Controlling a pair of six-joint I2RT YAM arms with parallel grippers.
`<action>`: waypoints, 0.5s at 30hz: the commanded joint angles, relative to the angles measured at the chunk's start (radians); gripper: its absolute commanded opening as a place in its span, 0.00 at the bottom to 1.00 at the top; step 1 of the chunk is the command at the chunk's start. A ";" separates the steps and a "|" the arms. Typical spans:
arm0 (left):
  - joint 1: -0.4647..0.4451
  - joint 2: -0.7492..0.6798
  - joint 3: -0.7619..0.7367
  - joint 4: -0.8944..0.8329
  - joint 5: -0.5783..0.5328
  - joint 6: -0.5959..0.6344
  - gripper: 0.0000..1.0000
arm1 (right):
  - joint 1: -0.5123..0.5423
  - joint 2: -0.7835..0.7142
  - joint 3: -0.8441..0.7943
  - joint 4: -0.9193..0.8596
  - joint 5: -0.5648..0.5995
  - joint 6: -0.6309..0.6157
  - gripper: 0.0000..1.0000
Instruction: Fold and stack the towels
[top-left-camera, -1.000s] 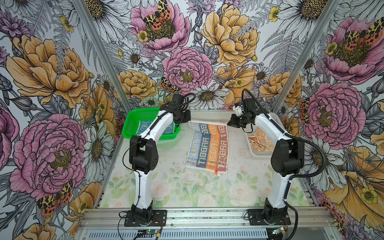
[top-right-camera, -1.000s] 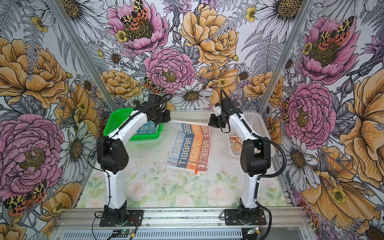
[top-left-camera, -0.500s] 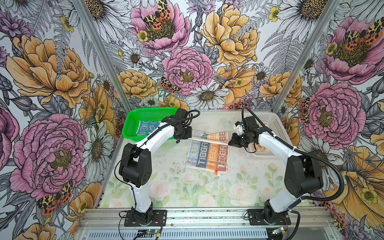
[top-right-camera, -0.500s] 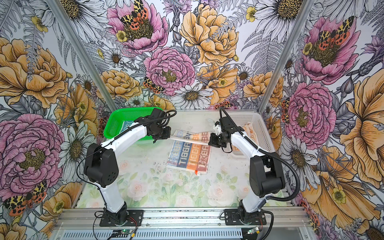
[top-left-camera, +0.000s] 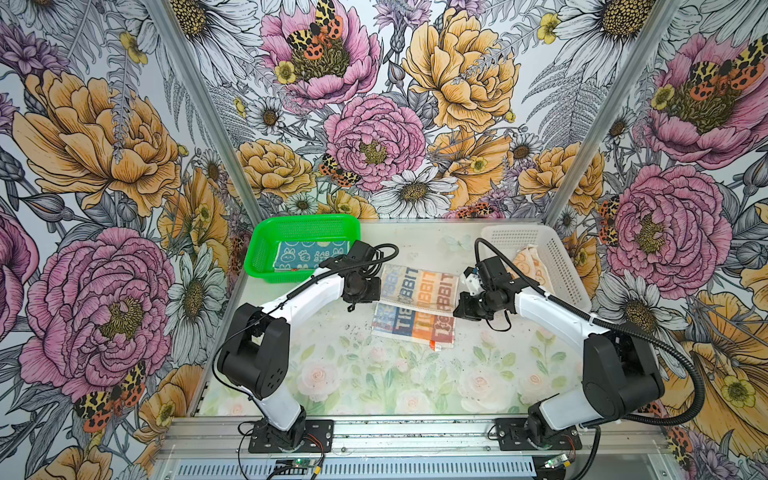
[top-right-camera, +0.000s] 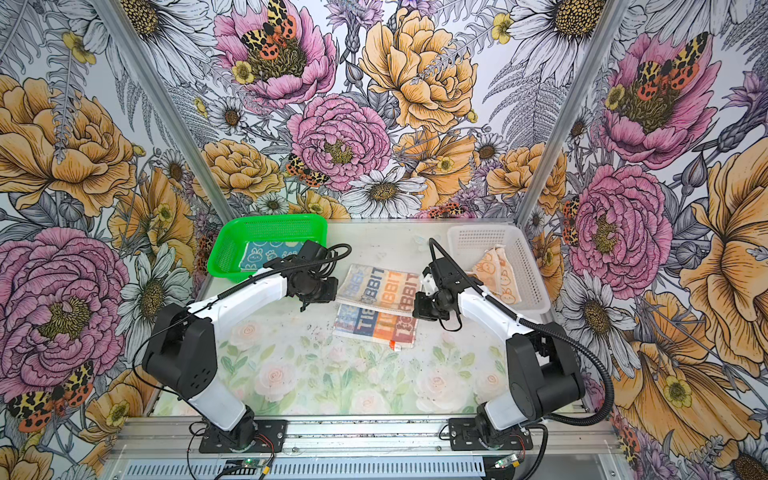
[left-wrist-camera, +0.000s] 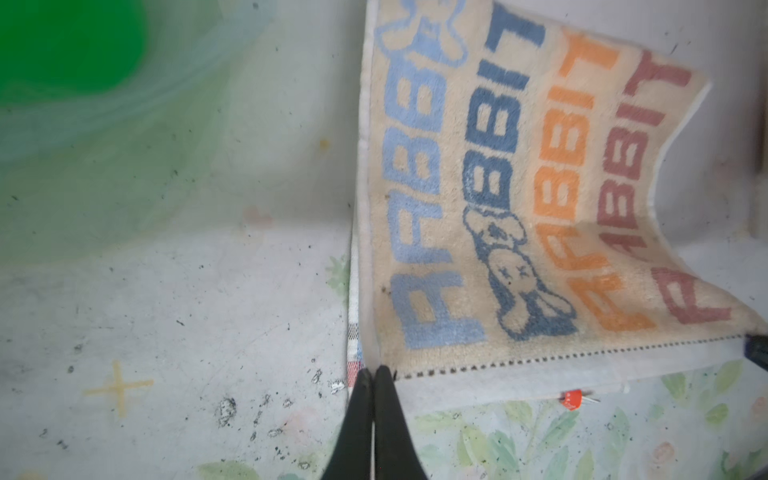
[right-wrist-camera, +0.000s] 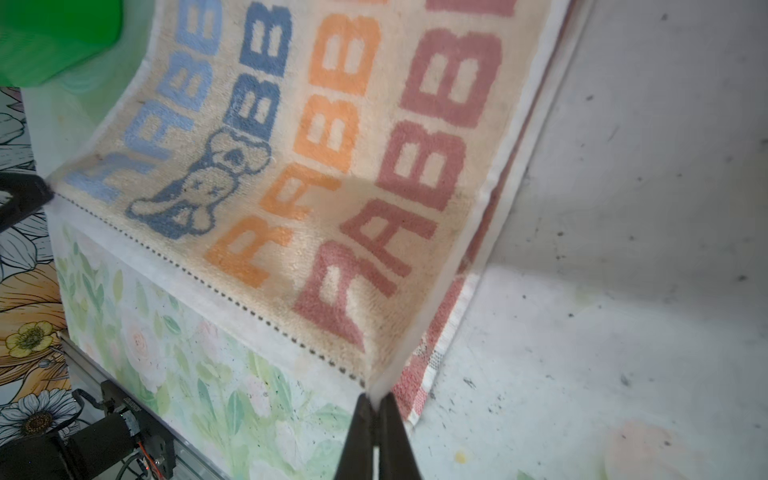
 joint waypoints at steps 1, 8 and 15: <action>-0.006 -0.037 -0.048 0.049 -0.036 -0.034 0.00 | 0.008 -0.023 -0.038 0.037 0.042 0.035 0.00; -0.050 0.025 -0.085 0.087 -0.023 -0.051 0.00 | 0.013 0.026 -0.110 0.093 0.044 0.053 0.00; -0.089 0.084 -0.069 0.102 -0.031 -0.059 0.00 | 0.013 0.114 -0.115 0.136 0.050 0.060 0.00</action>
